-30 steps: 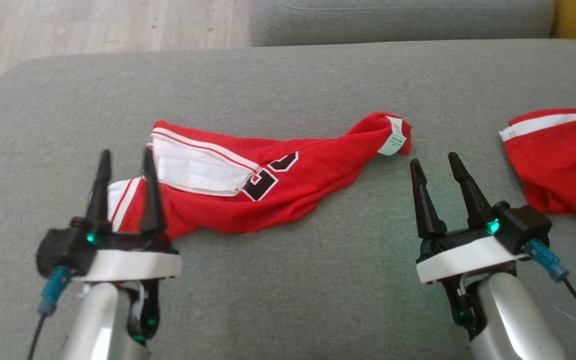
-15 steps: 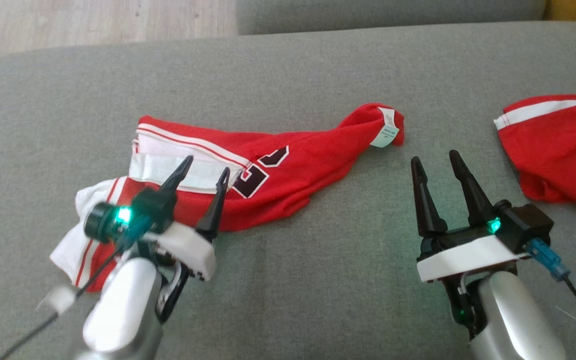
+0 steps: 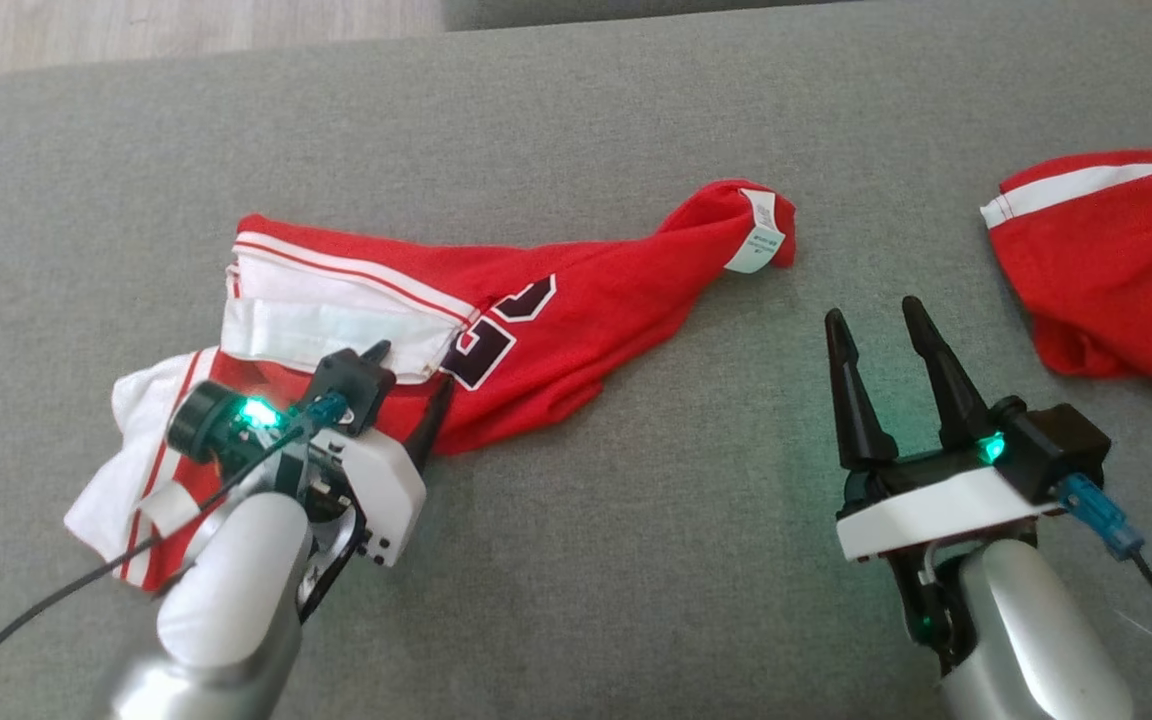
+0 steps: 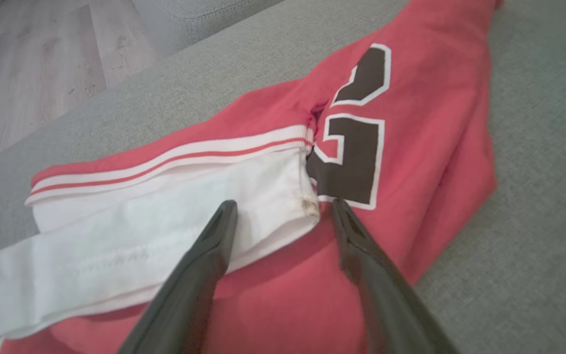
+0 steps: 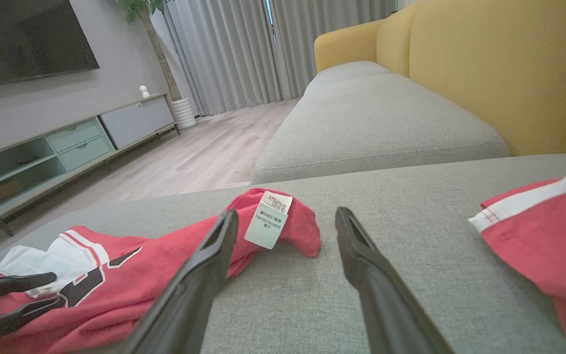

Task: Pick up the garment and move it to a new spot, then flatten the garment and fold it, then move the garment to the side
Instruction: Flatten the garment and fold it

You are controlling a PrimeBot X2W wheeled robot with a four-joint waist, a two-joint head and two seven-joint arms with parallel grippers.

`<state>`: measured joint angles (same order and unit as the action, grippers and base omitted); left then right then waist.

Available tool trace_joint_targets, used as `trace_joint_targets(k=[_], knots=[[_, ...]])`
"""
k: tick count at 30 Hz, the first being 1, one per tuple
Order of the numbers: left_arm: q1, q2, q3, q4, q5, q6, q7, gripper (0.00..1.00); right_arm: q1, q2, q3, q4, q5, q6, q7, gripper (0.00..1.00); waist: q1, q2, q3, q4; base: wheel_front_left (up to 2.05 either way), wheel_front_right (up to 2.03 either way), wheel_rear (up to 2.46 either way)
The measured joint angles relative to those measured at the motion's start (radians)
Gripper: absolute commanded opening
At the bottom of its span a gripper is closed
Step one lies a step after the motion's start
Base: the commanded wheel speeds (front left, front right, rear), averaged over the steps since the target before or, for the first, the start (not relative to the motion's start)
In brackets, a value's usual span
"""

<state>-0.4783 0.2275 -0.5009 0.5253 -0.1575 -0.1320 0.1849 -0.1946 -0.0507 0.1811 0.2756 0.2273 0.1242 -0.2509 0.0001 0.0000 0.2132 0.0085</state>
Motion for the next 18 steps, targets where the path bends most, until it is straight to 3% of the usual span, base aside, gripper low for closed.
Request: trace_joint_targets(k=[5,6,7,8,18], knots=[[-0.020,0.000,-0.005,0.010,0.000,0.010,-0.002,1.00,-0.004,0.000,-0.008,0.000,0.000,0.000,0.000,1.00,0.0000,0.0000,0.009,-0.006,0.00,0.00,0.00],[-0.024,0.000,-0.005,0.012,0.000,0.010,-0.002,0.80,-0.004,0.000,-0.010,0.000,0.000,0.000,0.000,1.00,-0.0001,0.0000,0.010,-0.007,0.00,0.00,0.00],[-0.028,0.001,-0.005,0.015,0.000,0.012,-0.002,0.36,-0.005,0.000,-0.012,0.000,0.000,0.000,0.000,1.00,0.0000,0.0000,0.010,-0.007,0.00,0.00,0.00],[-0.032,0.001,-0.005,0.015,0.000,0.020,-0.003,0.00,-0.006,0.000,-0.012,0.000,0.000,0.000,0.000,1.00,0.0000,0.0000,0.010,-0.008,0.00,0.00,0.00],[-0.047,0.027,-0.012,-0.026,-0.013,0.022,0.011,0.00,-0.014,0.000,-0.021,0.001,0.000,0.000,0.000,1.00,-0.0001,0.0000,-0.004,-0.002,0.00,0.00,0.00]])
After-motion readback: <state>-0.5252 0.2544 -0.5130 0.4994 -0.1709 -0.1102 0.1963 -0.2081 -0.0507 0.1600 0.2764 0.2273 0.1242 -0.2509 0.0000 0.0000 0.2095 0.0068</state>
